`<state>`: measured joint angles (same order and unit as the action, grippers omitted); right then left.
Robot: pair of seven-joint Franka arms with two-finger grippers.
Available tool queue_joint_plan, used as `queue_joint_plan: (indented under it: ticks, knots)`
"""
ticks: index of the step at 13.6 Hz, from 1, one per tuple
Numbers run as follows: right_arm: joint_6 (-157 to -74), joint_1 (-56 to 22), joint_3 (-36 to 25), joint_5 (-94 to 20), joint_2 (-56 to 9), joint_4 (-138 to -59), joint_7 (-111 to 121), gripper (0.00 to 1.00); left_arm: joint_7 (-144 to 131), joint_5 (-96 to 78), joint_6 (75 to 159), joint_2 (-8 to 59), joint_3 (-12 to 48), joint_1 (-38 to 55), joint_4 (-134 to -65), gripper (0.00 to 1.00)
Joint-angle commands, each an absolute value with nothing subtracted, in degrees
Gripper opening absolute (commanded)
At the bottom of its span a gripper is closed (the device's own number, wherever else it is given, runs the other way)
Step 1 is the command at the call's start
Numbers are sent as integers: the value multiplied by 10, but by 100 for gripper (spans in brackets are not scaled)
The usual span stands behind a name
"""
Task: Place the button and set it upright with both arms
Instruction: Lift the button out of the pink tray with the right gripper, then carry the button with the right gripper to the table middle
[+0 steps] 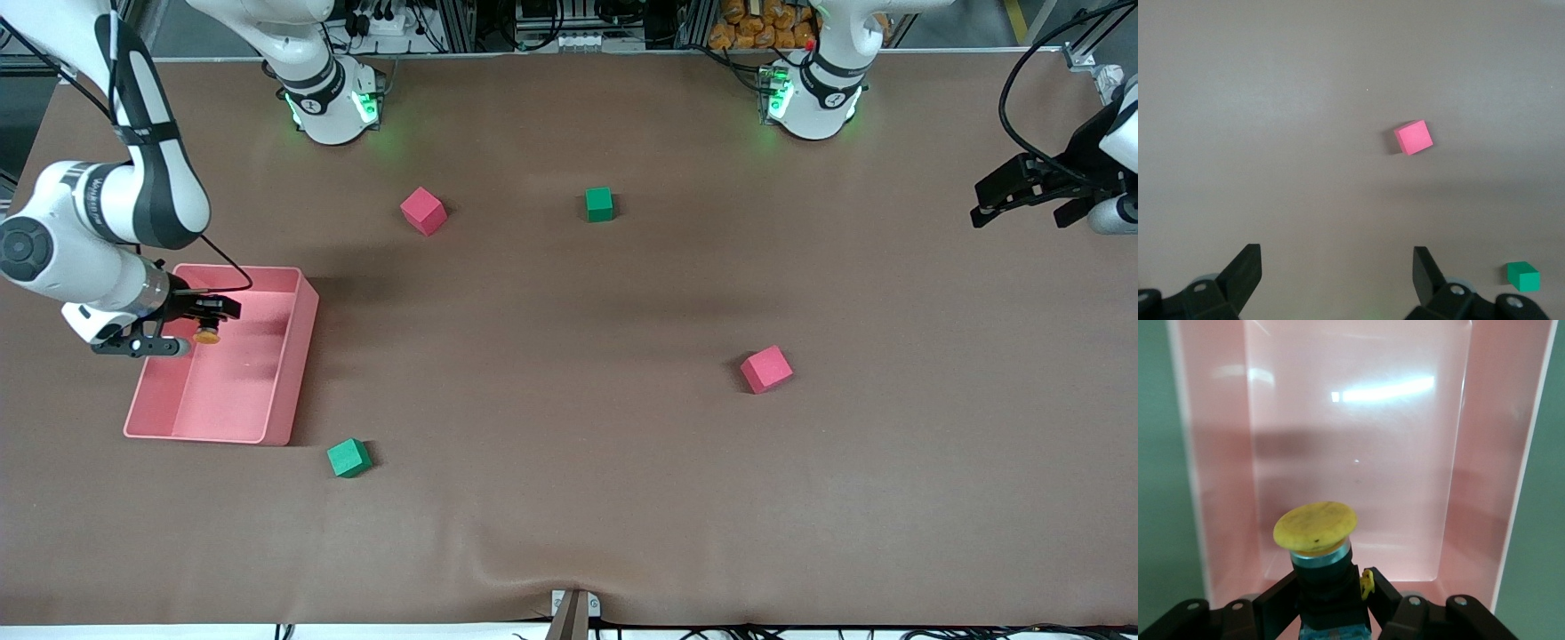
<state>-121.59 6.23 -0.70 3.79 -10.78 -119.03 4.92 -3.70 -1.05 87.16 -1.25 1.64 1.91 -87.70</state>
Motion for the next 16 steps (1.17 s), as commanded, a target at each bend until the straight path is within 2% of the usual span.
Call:
queue_joint_plan:
  ticks: [1, 5, 9, 12, 16]
  knots:
    - [-1177, 27, -7, 41, -105, -1163, 47, 15, -42, -15, 861, -8, 18, 15, -865, 100]
    - [-1179, -102, -9, 41, -110, -1136, 32, 15, -42, -15, 861, -8, 18, 15, -865, 100]
    - [-1183, -221, -9, 41, -138, -1098, -149, 15, -42, -15, 861, -8, 18, 15, -865, 100]
    - [-1183, -297, -9, 42, -194, -1033, -281, 15, -42, -15, 861, -8, 18, 15, -865, 100]
    - [-1183, -369, -9, 48, -306, -914, -395, 15, -42, -15, 861, -8, 18, 15, -865, 100]
